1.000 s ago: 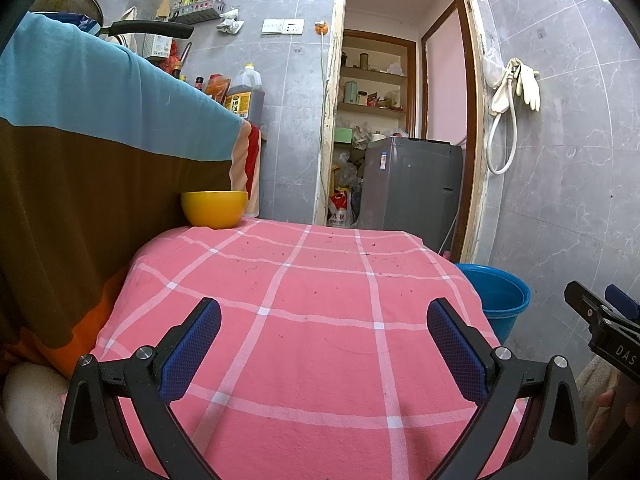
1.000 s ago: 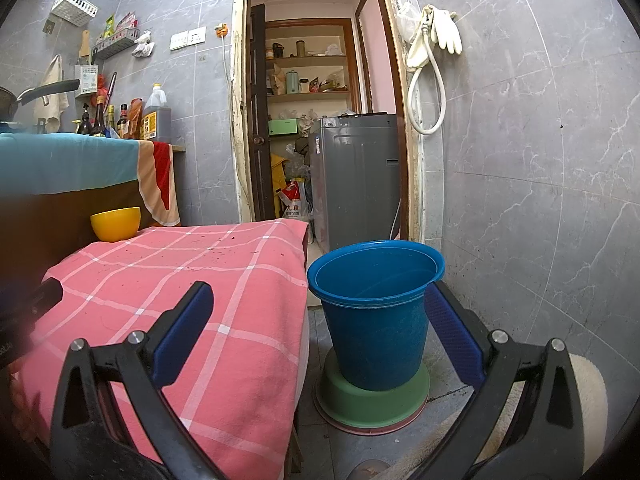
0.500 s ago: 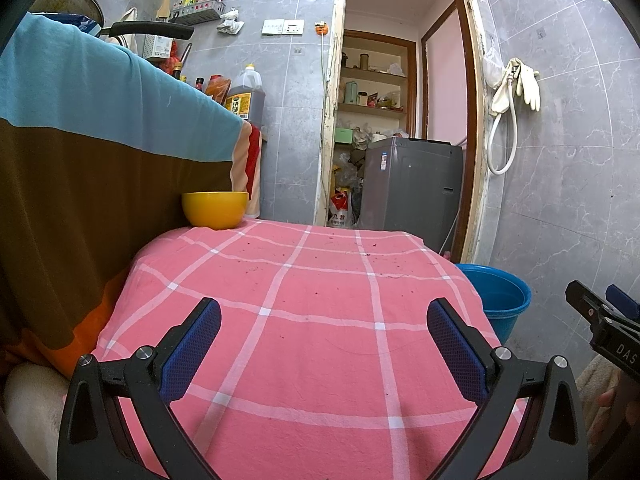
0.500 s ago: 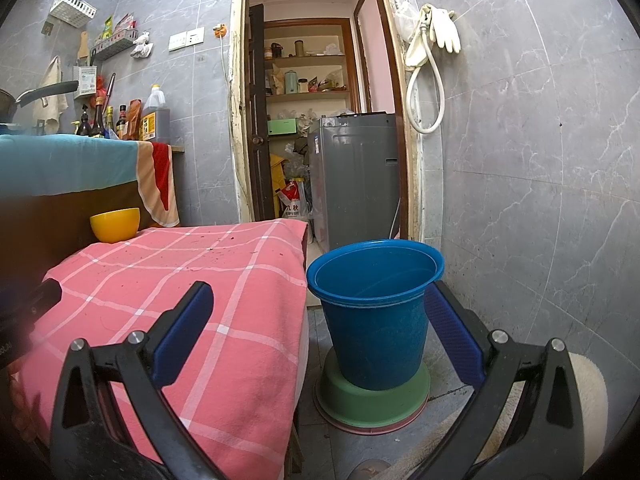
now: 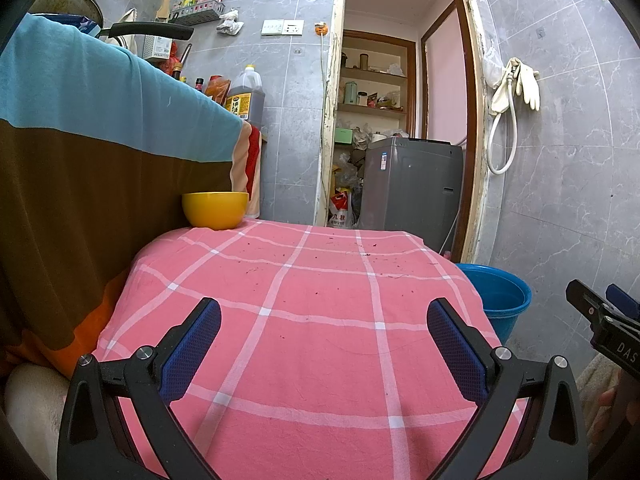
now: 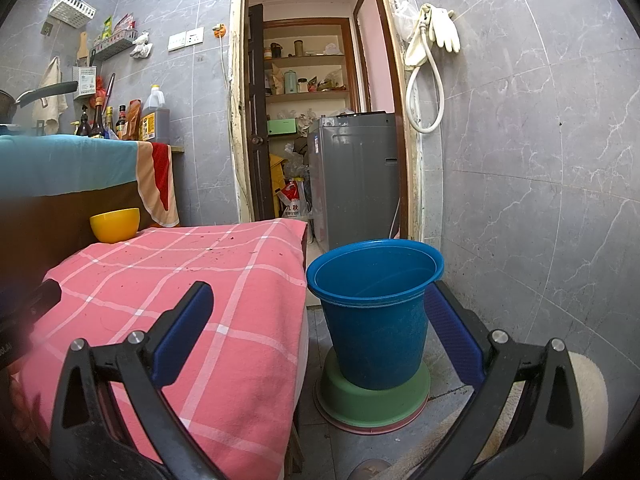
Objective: Collect trash
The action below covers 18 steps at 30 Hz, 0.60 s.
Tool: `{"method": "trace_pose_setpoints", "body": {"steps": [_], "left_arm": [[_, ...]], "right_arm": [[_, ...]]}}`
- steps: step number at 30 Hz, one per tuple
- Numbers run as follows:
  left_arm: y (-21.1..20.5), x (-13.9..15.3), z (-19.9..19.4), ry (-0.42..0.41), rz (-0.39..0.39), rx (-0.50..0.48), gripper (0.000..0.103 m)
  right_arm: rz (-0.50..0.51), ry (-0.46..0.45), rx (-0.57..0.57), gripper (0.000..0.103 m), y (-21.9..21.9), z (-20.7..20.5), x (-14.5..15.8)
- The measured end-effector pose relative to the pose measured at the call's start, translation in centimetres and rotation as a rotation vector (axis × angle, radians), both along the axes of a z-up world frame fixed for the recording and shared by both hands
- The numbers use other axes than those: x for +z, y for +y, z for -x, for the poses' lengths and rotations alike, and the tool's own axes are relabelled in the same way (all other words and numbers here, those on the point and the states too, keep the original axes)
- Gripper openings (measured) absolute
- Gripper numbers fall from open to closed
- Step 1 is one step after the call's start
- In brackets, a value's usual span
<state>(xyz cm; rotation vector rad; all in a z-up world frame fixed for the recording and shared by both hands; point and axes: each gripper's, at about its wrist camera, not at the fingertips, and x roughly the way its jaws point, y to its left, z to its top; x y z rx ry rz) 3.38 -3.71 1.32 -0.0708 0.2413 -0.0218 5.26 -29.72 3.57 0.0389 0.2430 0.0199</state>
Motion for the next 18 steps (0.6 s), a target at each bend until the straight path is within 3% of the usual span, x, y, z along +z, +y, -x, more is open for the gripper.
{"method": "trace_pose_setpoints", "body": {"steps": [18], "left_arm": [[0.07, 0.11, 0.1, -0.003, -0.003, 0.0, 0.101]], "right_arm": [[-0.002, 0.001, 0.0, 0.103, -0.04, 0.0, -0.02]]}}
